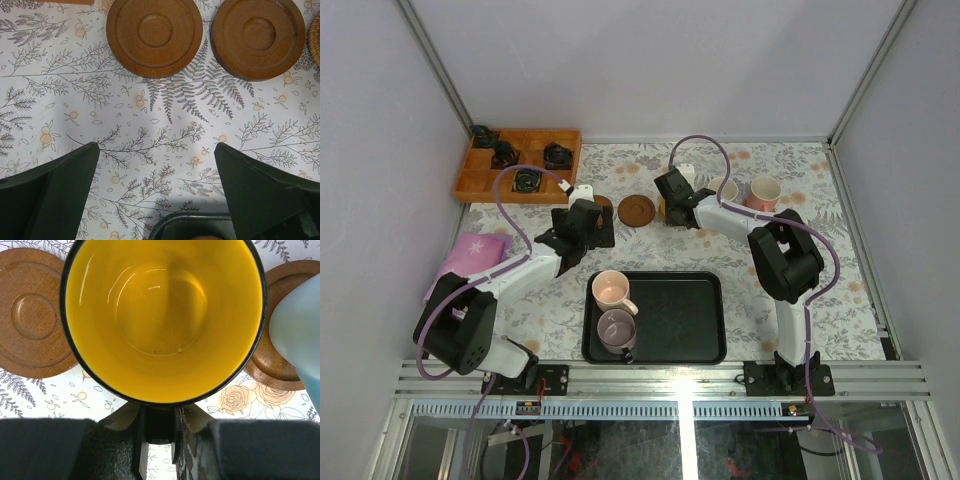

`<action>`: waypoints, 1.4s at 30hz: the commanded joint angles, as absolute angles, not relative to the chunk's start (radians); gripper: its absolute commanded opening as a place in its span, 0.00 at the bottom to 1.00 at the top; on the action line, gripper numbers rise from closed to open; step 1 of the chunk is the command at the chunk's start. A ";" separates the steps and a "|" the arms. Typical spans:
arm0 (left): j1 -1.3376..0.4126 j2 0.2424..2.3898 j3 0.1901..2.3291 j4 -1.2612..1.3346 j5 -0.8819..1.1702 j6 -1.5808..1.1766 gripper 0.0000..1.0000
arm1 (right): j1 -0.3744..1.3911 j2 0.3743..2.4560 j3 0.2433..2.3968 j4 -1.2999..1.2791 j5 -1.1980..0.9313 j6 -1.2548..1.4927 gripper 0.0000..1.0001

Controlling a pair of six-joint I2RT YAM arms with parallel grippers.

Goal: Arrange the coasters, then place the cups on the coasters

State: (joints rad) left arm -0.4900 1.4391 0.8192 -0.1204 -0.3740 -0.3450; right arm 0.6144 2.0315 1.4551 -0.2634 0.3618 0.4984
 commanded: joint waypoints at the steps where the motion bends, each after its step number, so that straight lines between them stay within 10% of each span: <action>1: -0.485 1.451 0.844 -0.103 -0.379 -0.338 1.00 | 0.609 1.996 1.447 -0.237 0.419 0.515 0.00; 21: -0.484 1.454 0.842 -0.105 -0.390 -0.347 1.00 | 0.629 1.986 1.447 -0.288 0.385 0.515 0.00; 31: -0.484 1.456 0.845 -0.106 -0.388 -0.352 1.00 | 0.659 1.981 1.453 -0.339 0.393 0.526 0.49; 42: -0.484 1.462 0.858 -0.109 -0.382 -0.352 1.00 | 0.669 1.949 1.442 -0.330 0.436 0.503 0.51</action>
State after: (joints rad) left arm -0.4900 1.4506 0.8227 -0.1234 -0.3740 -0.3458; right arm 0.6582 2.0232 1.4406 -0.3290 0.3832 0.5159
